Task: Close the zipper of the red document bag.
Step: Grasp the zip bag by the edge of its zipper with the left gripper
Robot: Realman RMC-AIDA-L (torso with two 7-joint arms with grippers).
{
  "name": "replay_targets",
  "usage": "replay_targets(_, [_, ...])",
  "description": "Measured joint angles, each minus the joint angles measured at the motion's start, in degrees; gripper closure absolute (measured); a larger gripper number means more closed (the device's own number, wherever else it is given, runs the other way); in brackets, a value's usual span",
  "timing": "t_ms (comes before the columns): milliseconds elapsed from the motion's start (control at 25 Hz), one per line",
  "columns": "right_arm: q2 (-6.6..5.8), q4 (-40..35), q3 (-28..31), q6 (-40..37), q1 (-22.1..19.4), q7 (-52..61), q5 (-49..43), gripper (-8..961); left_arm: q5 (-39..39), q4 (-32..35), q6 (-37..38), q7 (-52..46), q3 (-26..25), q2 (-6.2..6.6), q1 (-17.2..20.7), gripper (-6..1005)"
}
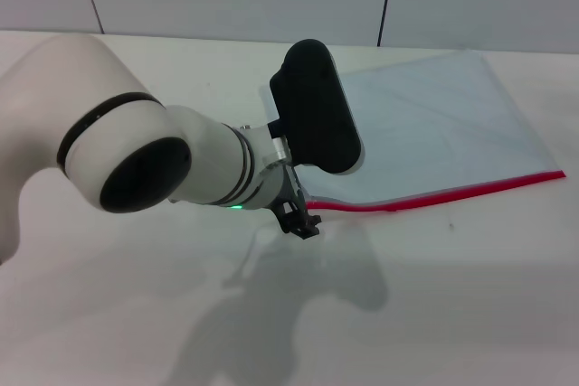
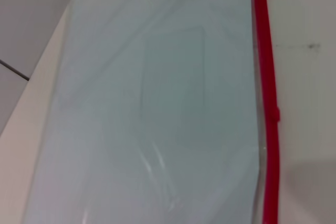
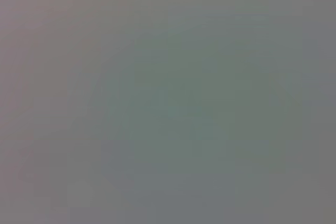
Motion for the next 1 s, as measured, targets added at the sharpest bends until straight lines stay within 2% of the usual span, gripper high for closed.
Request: replay_targets(1000, [0.06, 0.00, 0.63, -0.01, 0.11, 0.00, 0.00, 438, -0.28, 5.68, 7.09, -0.09, 0.91, -0.13, -0.86, 139])
